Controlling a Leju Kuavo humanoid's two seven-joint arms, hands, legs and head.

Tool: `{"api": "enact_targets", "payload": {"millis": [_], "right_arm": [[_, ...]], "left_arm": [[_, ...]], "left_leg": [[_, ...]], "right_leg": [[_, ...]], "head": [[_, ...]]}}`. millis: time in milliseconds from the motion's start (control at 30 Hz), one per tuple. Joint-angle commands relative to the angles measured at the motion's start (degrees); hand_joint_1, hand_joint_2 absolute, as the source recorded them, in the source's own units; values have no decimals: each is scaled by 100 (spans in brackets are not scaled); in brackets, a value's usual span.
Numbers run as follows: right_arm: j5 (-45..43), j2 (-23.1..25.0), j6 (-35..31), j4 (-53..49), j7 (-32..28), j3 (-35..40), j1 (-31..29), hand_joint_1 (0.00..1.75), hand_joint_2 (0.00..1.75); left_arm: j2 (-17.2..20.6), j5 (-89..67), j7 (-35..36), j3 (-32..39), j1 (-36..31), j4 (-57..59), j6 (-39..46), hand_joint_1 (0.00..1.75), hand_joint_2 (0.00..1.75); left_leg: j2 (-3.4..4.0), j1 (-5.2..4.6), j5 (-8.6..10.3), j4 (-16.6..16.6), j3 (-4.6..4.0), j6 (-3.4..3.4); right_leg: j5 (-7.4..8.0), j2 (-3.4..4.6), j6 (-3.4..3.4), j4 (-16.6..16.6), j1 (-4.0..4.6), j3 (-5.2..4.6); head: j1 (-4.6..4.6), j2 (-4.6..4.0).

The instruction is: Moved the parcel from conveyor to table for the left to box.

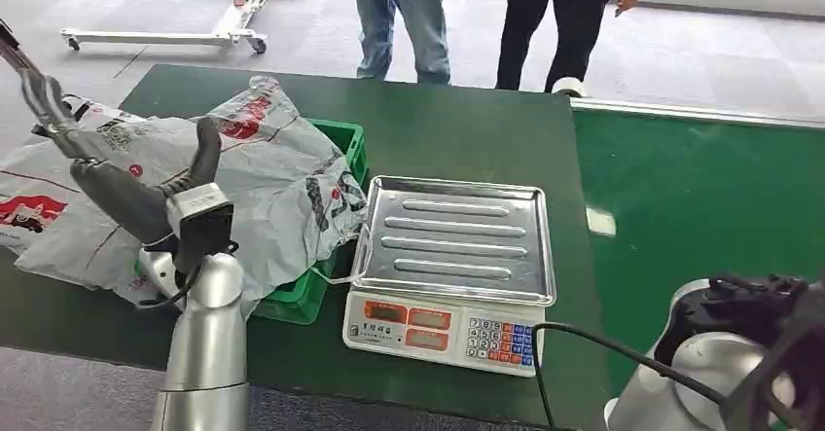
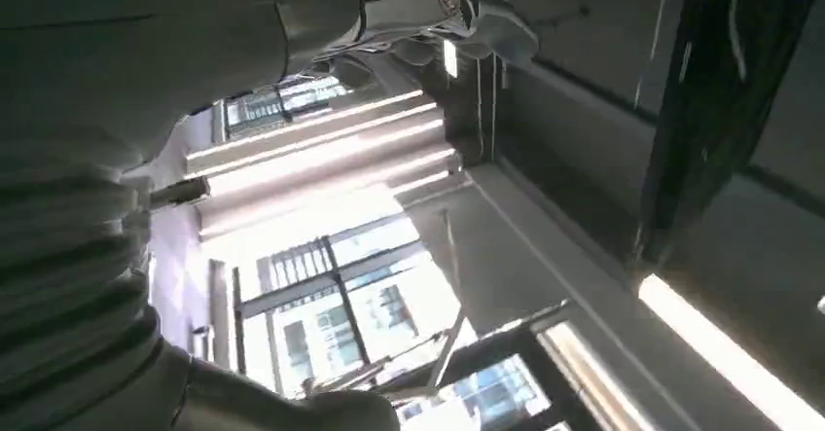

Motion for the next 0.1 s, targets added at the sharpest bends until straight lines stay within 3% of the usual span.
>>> {"api": "enact_targets", "payload": {"millis": [33, 100], "right_arm": [[-2, 109, -20, 182, -5, -191, 43, 0, 175], [-2, 109, -20, 182, -5, -191, 43, 0, 175]], "left_arm": [[-204, 55, 9, 178, 220, -1036, -33, 0, 175], [-204, 55, 9, 178, 220, -1036, -33, 0, 175]], "left_leg": [[-16, 2, 0, -5, 8, 3], [-34, 7, 4, -14, 16, 5]], "right_leg": [[2, 26, -3, -6, -1, 6], [6, 37, -6, -19, 1, 18]], "head": [[0, 0], [0, 0]]}}
